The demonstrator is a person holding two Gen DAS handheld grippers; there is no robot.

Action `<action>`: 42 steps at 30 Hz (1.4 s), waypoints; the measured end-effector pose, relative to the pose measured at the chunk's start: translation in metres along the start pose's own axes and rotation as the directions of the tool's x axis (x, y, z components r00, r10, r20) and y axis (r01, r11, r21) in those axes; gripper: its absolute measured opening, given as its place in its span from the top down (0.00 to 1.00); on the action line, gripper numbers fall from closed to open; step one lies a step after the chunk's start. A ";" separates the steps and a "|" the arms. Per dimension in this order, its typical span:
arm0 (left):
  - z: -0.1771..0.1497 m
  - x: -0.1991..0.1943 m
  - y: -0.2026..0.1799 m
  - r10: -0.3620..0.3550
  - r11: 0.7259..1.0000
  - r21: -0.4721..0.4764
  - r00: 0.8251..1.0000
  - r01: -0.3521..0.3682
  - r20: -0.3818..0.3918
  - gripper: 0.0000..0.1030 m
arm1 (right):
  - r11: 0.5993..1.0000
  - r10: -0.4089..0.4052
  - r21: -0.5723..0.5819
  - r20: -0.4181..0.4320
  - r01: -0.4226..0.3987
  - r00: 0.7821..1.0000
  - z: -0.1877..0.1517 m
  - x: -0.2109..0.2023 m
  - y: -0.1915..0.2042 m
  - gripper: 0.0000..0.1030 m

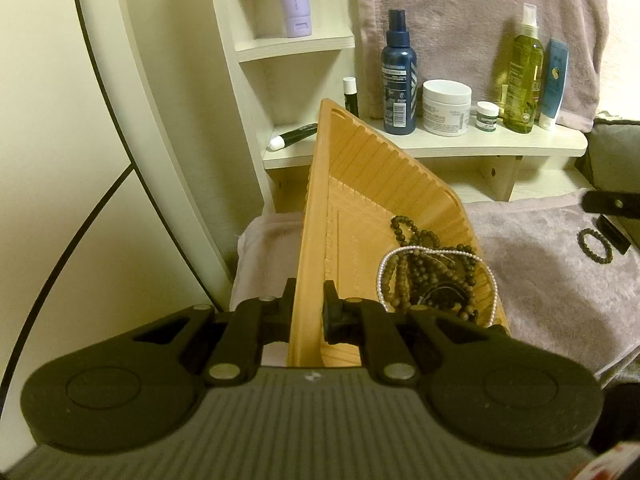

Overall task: Organize jewelry
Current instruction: 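Grasp the dark bead bracelet on the towel with the right gripper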

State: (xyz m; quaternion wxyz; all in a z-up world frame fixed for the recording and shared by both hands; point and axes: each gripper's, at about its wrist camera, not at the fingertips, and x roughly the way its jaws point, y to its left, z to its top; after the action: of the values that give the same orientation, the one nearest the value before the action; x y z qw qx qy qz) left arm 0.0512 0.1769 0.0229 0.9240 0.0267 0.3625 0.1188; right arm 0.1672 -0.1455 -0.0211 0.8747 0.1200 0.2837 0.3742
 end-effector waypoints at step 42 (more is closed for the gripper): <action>0.000 0.000 -0.001 0.005 1.000 0.009 1.000 -0.004 -0.007 0.91 | 0.910 -0.356 -0.273 -0.133 0.311 0.925 -0.048 0.035 -0.068 0.87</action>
State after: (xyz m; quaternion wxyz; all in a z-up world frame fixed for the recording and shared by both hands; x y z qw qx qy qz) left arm 0.0514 0.1763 0.0234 0.9223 0.0312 0.3664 0.1194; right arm 0.1985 -0.1679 -0.1028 0.9047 -0.0743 0.3290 0.2604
